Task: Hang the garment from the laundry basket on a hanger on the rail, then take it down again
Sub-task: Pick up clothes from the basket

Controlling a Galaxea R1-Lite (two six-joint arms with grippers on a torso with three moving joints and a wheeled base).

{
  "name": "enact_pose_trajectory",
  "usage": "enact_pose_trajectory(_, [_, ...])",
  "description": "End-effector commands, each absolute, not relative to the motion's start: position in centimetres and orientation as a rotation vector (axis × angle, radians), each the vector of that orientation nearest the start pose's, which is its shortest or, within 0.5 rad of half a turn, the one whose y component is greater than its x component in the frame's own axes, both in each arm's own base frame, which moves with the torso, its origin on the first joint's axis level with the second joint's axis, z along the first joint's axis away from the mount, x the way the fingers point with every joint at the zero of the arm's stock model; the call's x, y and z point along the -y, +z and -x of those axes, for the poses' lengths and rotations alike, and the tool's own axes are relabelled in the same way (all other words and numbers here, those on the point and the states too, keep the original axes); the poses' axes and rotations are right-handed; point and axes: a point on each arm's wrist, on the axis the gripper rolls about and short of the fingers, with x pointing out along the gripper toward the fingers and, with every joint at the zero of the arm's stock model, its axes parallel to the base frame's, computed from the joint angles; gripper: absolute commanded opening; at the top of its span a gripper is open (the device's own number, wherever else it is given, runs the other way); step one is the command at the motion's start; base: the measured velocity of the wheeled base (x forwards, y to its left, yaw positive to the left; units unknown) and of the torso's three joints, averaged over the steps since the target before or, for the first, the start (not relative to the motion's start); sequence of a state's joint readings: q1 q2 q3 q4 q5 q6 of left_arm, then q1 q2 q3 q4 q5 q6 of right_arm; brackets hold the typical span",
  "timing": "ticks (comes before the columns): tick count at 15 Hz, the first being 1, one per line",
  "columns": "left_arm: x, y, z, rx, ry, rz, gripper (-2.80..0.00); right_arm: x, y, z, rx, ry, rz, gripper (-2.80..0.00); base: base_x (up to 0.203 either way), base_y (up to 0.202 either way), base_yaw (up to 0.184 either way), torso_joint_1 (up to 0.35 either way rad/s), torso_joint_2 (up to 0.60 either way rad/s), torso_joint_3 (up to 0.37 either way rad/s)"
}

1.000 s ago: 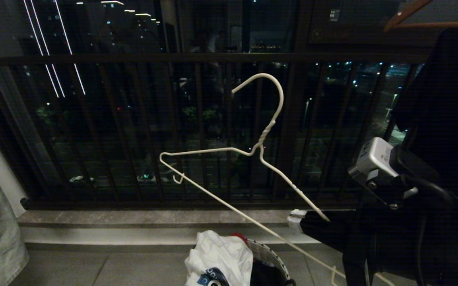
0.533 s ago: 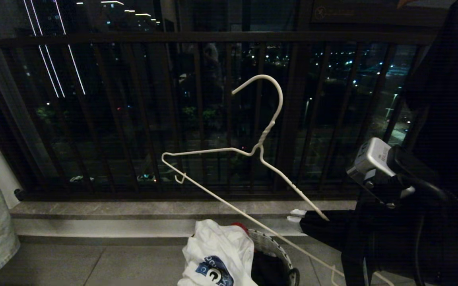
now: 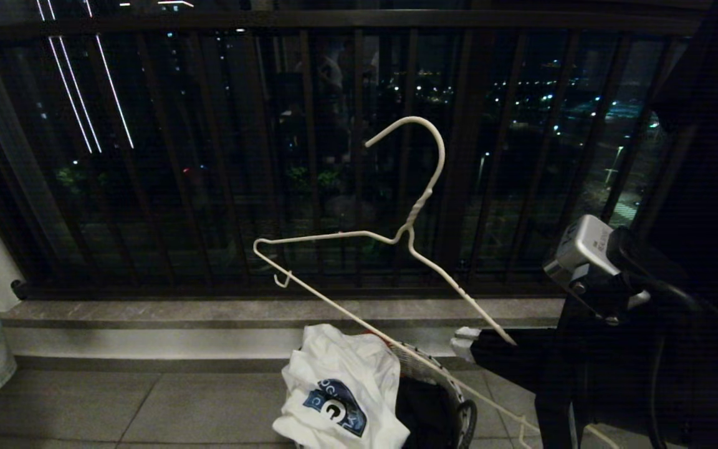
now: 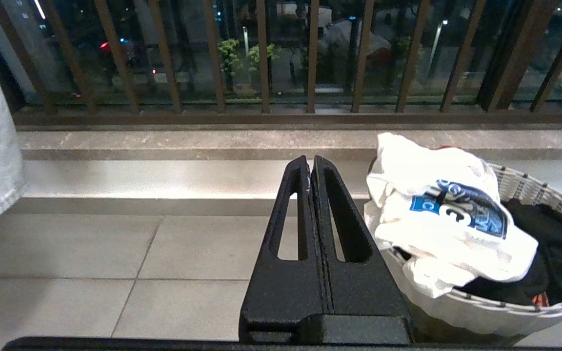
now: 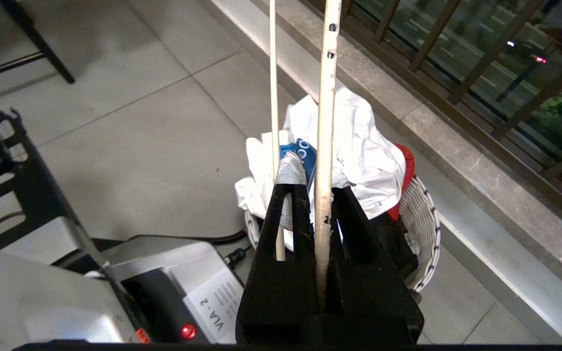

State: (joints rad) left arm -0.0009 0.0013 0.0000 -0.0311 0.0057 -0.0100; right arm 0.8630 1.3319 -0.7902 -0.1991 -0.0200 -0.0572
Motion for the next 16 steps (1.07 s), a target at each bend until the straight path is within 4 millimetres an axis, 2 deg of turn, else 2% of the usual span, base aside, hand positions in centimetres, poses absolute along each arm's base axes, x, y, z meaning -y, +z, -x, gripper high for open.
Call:
enact_pose_trajectory(1, [-0.01,7.58,2.19,0.020,0.006,0.011,-2.80,-16.19,23.25,-13.90,-0.290,0.845,0.203,-2.80,0.000,0.000,0.000,-0.018,0.14,0.118])
enact_pose_trajectory(16, [-0.02,7.59,2.19,0.020,0.005,0.011,-2.80,-16.22,23.42,-14.00,-0.260,0.843,0.190,-2.80,0.000,0.000,0.000,0.000,0.01,0.010])
